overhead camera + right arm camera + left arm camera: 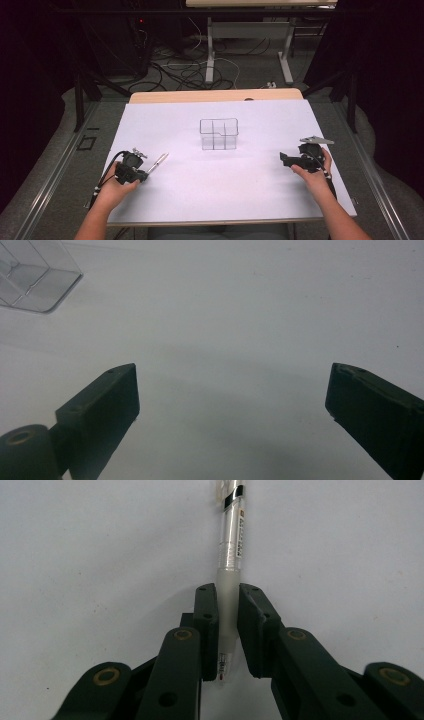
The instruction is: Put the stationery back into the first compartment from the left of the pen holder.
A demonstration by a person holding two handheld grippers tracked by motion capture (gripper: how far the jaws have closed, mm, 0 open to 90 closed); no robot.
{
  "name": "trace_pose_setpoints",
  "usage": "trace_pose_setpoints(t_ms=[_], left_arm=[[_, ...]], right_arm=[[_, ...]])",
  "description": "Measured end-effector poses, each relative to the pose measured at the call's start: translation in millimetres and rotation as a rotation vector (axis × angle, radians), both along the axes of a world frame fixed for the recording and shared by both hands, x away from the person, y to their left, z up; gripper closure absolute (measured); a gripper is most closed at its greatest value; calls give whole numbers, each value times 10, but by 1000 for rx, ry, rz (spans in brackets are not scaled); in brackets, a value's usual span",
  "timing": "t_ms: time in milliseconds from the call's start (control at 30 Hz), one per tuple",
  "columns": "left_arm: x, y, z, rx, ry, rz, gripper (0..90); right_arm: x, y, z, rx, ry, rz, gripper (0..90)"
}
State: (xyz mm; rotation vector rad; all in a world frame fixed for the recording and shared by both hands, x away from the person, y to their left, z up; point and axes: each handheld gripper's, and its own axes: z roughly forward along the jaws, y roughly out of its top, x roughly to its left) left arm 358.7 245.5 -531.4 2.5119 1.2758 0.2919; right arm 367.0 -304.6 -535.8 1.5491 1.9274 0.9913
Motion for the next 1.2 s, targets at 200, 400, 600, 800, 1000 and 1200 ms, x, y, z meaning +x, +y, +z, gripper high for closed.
trace_pose_setpoints(t_ms=[200,400,600,800,1000,1200], left_arm=[[6,-24,9,23,4,-11,801],[13,-33,16,30,9,-13,802],[19,-30,45,0,15,7,802],[10,-23,100,-60,20,18,803],[-21,-52,164,-126,26,20,803],[-59,-127,221,-173,15,5,803]], right_arm=[[-1,3,3,-1,-1,2,65],[-3,2,5,-3,-2,1,65],[-1,0,7,-10,-9,8,65],[-5,8,9,-8,-8,5,65],[-9,22,11,-11,-9,13,66],[-11,37,12,-22,-14,24,69]])
